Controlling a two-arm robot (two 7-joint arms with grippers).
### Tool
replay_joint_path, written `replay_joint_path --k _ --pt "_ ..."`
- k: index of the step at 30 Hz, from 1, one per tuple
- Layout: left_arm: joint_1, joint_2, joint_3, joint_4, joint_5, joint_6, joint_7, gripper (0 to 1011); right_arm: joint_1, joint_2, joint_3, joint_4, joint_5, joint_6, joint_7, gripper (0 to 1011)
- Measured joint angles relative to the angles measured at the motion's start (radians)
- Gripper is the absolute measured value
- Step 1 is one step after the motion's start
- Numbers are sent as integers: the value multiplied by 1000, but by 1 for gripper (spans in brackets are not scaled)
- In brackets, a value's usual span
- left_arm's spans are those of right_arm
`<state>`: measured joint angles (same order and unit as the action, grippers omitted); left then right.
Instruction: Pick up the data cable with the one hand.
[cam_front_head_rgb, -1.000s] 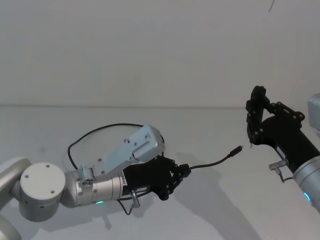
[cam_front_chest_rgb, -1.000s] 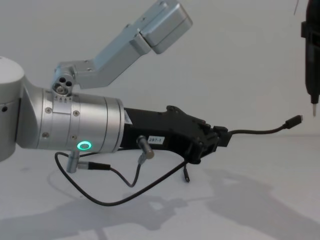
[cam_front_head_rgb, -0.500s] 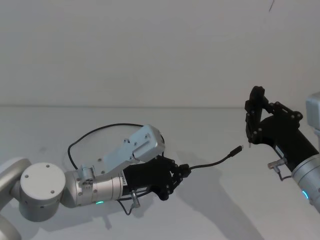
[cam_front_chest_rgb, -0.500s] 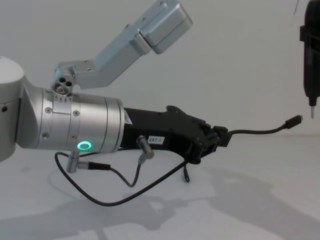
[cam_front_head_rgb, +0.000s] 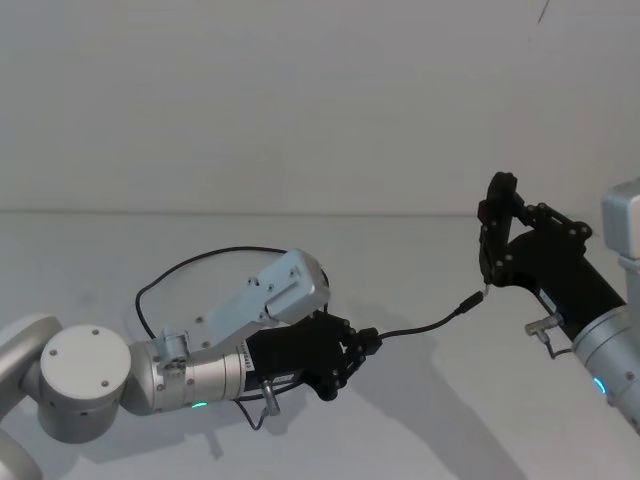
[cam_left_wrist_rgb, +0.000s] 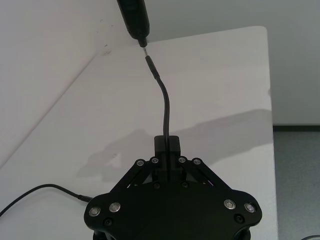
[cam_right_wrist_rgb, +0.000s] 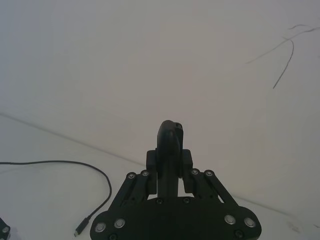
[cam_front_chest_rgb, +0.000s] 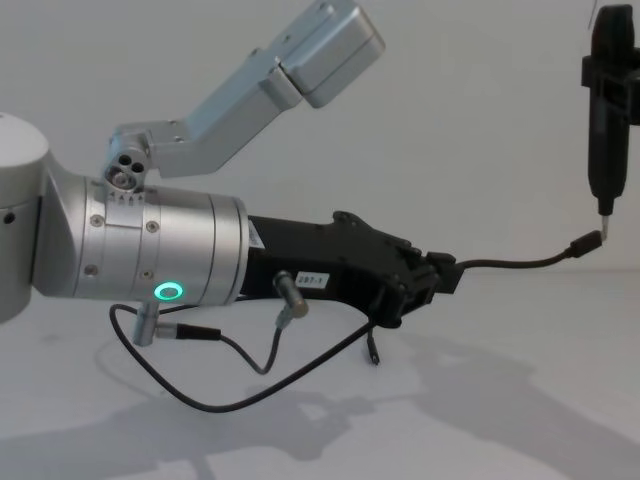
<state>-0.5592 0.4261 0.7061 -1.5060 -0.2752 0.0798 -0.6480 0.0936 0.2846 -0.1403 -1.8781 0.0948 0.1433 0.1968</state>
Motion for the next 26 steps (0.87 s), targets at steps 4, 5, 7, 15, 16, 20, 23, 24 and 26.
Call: replay_joint_path --k 4,5,7,15,16,20,23,24,26 --pt "0 0 0 0 0 0 0 34 2 -1 0 1 -2 -1 4 279" --pt "0 0 0 0 0 0 0 34 2 -2 0 1 -2 -1 5 279" --pt "0 0 0 0 0 0 0 34 2 -2 1 1 -4 -1 8 279" --pt "0 0 0 0 0 0 0 34 2 -3 3 0 -9 0 11 279" --pt "0 0 0 0 0 0 0 34 2 -3 3 -1 -9 1 12 279" --pt "0 0 0 0 0 0 0 34 2 -3 3 -2 -11 1 13 279" --pt "0 0 0 0 0 0 0 34 2 -3 4 -2 -12 1 14 279" --pt "0 0 0 0 0 0 0 34 2 -3 4 -2 -12 1 14 279" --pt "0 0 0 0 0 0 0 34 2 -3 4 -2 -13 1 15 279"
